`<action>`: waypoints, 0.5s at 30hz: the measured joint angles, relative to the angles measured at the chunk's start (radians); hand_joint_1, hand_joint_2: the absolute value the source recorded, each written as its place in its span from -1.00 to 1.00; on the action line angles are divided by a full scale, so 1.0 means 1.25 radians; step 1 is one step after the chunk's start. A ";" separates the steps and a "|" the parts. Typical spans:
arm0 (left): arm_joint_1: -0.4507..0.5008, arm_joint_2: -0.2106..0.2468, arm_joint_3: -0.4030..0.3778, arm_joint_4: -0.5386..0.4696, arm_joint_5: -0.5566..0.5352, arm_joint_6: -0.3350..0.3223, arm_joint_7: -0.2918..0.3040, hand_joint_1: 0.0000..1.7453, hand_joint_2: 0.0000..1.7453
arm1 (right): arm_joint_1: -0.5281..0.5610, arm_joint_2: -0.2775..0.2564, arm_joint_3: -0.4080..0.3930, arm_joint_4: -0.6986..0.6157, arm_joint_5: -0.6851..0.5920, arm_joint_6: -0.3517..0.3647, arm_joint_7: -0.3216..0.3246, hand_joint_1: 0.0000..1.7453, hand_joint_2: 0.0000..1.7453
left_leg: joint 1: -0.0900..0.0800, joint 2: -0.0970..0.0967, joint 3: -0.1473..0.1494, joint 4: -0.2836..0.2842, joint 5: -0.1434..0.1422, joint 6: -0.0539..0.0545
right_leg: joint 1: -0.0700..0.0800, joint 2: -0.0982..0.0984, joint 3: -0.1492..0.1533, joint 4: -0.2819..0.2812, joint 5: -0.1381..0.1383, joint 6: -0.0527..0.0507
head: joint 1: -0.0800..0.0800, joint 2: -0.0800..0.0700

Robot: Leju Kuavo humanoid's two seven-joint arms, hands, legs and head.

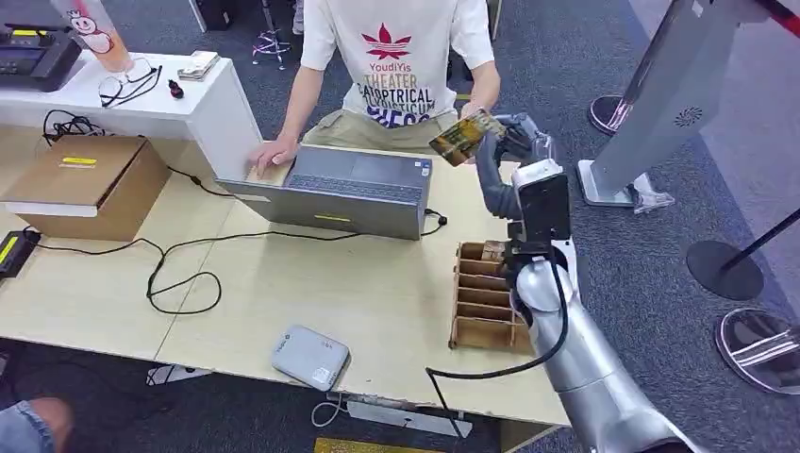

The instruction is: Pass the card to the sensor for recognition and then transmit it.

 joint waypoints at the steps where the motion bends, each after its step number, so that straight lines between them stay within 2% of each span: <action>1: 0.000 0.000 -0.002 0.000 -0.002 -0.002 0.002 -1.00 -1.00 | -0.011 0.000 -0.008 0.005 0.017 -0.019 0.000 1.00 1.00 | 0.000 0.000 0.000 0.000 0.000 0.000 | 0.000 0.000 0.000 0.000 0.000 0.000 | 0.000 0.000; 9: -0.006 0.000 -0.008 -0.002 -0.010 -0.004 0.015 -1.00 -1.00 | -0.112 0.006 -0.033 0.140 0.158 -0.195 -0.017 1.00 1.00 | 0.000 0.000 0.000 0.000 0.000 0.000 | 0.000 0.000 0.000 0.000 0.000 0.000 | 0.000 0.000; 15: -0.009 0.000 -0.008 -0.002 -0.002 0.001 0.012 -1.00 -1.00 | -0.123 0.041 -0.034 0.235 0.204 -0.229 -0.078 1.00 1.00 | 0.000 0.000 0.000 0.000 0.000 0.000 | 0.000 0.000 0.000 0.000 0.000 0.000 | 0.000 0.000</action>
